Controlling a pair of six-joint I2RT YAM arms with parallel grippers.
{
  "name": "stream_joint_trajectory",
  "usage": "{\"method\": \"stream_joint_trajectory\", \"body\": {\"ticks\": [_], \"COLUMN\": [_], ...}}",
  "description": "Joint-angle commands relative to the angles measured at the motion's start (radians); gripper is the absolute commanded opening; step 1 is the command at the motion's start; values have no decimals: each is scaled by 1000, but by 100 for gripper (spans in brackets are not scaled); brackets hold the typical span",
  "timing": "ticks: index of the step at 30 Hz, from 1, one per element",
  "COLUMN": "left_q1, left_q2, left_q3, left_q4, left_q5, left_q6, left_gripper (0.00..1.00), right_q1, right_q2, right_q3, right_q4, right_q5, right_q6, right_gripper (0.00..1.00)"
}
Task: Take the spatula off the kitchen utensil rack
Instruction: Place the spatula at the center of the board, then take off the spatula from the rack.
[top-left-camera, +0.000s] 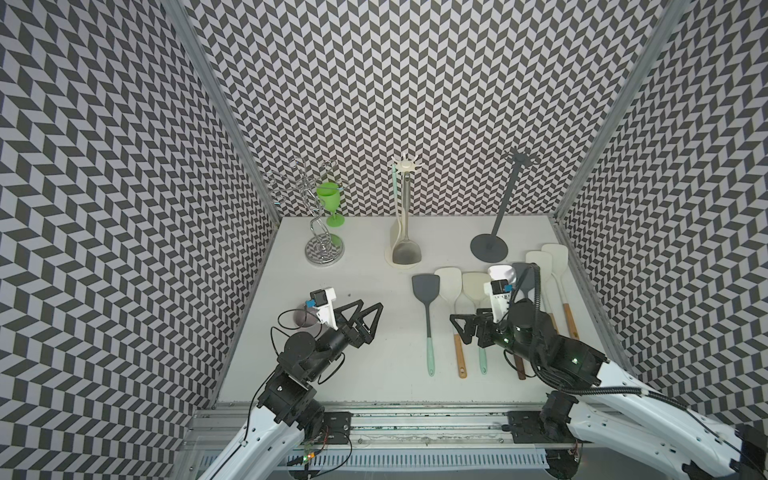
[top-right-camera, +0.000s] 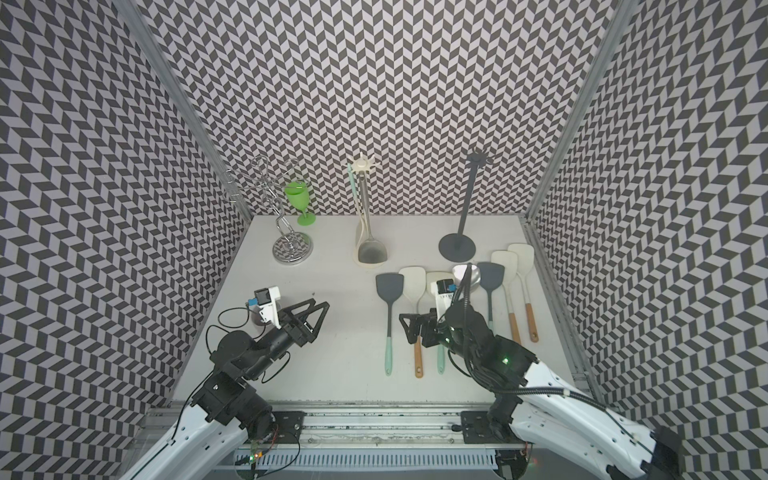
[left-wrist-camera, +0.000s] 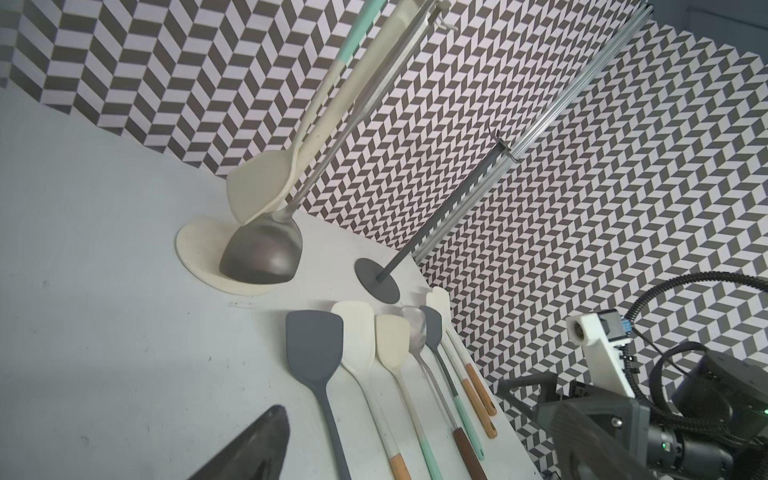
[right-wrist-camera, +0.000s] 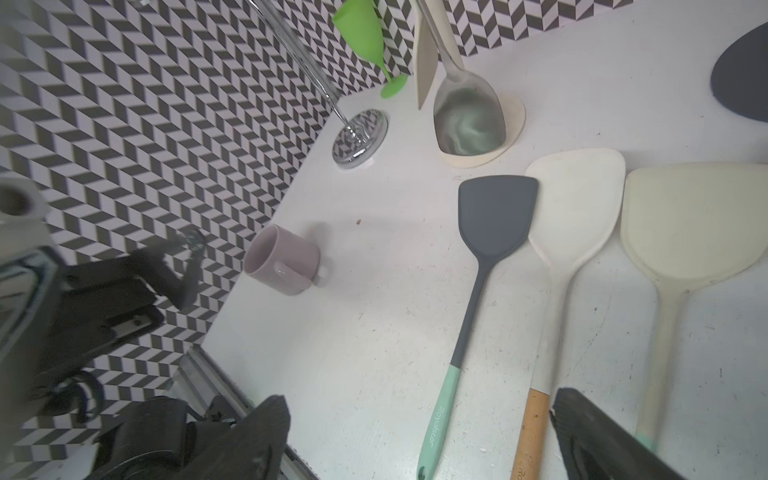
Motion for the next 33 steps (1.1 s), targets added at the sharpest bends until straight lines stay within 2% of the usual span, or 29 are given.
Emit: {"method": "stream_joint_trajectory", "body": {"ticks": [1,5,8,15,19,22,27,30,33], "left_q1": [3,3,3,3,5,6,29,51,68], "left_q2": [-18,-21,-10,96,273,396,551,632,714], "left_q3": [6,20,31,38,101,170,266,336,427], "left_q4": [-61,-105,-136,-53,7,24,95,141,148], "left_q5": [34,-19,-64,-92,-102,-106,-109,-110,-132], "left_q6": [-19,-33,-33,0,48,94,173,206,256], "left_gripper": [100,100,100,100,100,100,100,100,100], "right_q1": [5,4,4,4,-9,-47,-198,-289,-319], "right_q2": [-126,-257,-282,-138,-61,10,127,189,226], "right_q3": [-49,-103,-108,-69,-86,-91,-90,-87,-76], "right_q4": [98,154,172,194,307,384,498,556,575], "right_q5": [29,-22,-28,-23,-85,-159,-359,-446,-471], "right_q6": [30,-38,-59,-133,-150,-144,-114,-90,-81], "right_gripper": [100,100,100,100,99,93,74,70,65]}}
